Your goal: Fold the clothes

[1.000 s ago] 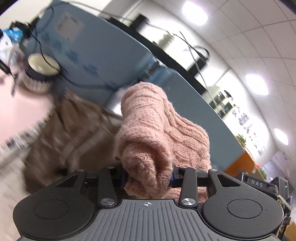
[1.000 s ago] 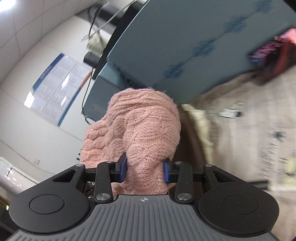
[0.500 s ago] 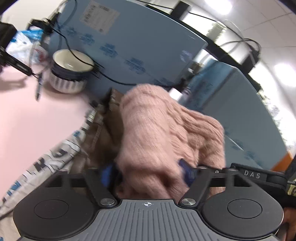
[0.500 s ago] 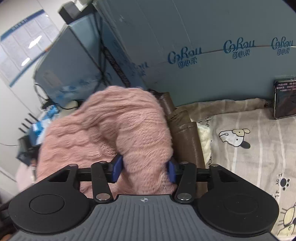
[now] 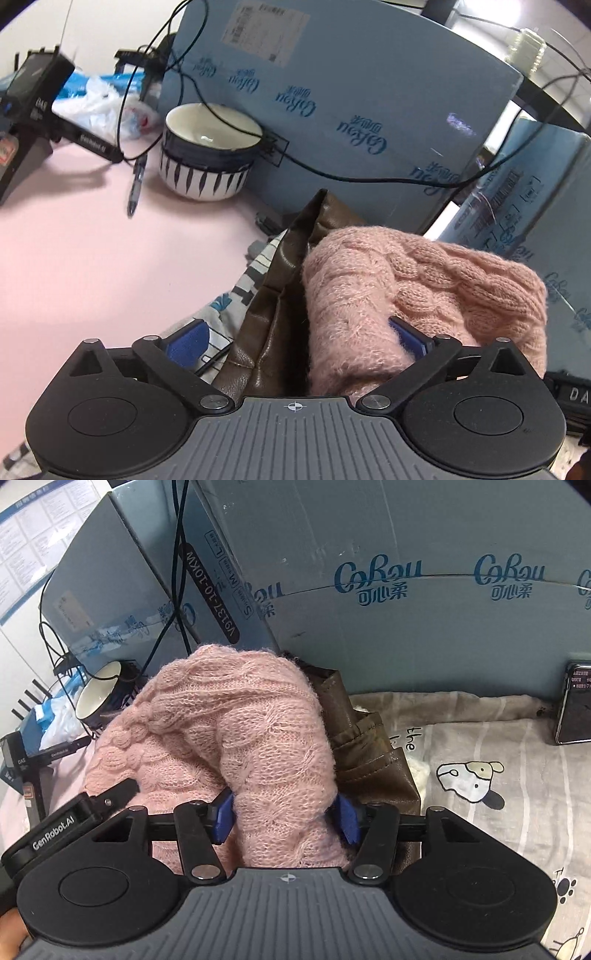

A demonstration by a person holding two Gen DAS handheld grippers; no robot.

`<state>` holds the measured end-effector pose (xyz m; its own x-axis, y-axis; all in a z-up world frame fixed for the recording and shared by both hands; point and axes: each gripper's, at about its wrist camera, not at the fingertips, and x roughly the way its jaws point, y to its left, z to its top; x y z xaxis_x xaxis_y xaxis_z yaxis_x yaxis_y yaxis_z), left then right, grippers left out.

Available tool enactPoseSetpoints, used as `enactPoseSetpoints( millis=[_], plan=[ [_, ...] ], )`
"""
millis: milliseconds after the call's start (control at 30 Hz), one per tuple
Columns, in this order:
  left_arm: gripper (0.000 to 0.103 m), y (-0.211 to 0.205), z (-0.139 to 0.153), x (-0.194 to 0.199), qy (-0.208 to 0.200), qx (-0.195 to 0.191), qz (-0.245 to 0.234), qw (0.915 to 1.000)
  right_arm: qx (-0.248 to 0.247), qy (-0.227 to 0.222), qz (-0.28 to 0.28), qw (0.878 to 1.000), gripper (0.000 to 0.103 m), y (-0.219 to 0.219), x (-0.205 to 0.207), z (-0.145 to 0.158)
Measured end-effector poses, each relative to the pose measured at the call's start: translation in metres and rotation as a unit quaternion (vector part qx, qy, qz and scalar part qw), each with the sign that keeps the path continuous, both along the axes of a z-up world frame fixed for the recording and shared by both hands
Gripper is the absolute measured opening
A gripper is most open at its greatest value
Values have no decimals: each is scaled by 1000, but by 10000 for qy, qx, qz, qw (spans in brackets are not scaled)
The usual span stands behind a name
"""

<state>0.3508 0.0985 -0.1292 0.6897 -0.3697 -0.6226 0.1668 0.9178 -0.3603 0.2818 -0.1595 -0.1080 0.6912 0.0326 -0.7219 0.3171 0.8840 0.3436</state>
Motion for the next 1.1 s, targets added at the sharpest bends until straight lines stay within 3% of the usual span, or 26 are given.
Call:
enactPoseSetpoints(
  millis=[100, 167, 200, 233, 467, 533, 600, 733, 900, 1000, 1100],
  plan=[
    [103, 0, 3, -2, -12, 18, 8, 10000, -114, -25, 56, 9999, 53, 4, 1, 7],
    [103, 6, 9, -4, 82, -147, 59, 9998, -260, -70, 87, 9996, 62, 10, -4, 15],
    [103, 9, 12, -6, 113, -234, 91, 9996, -451, -119, 86, 9989, 75, 15, -7, 22],
    [103, 13, 15, -8, 144, -322, 123, 9993, -646, -169, 84, 9977, 80, 21, -10, 28],
    [103, 22, 43, -48, -236, -322, 232, 9989, -1039, -599, 548, 9913, 90, 41, -46, 56],
    [103, 24, 49, -65, -296, -434, 182, 9985, -1020, -650, 680, 9903, 98, 48, -52, 62],
    [103, 24, 56, -89, -554, -308, 453, 9970, -1031, -717, 793, 9889, 99, 49, -64, 67],
    [103, 20, 70, -139, -1096, 273, 1326, 9847, -1130, -843, 992, 9850, 103, 51, -91, 77],
    [103, 15, 85, -196, -1285, 523, 2230, 9649, -1159, -1022, 1188, 9808, 103, 41, -142, 87],
    [103, 6, 91, -227, -1414, 534, 2439, 9579, -1088, -1115, 1194, 9806, 103, 31, -174, 89],
    [103, -8, 97, -250, -1546, 552, 2398, 9568, -1049, -1200, 1178, 9802, 103, 22, -202, 92]
  ],
)
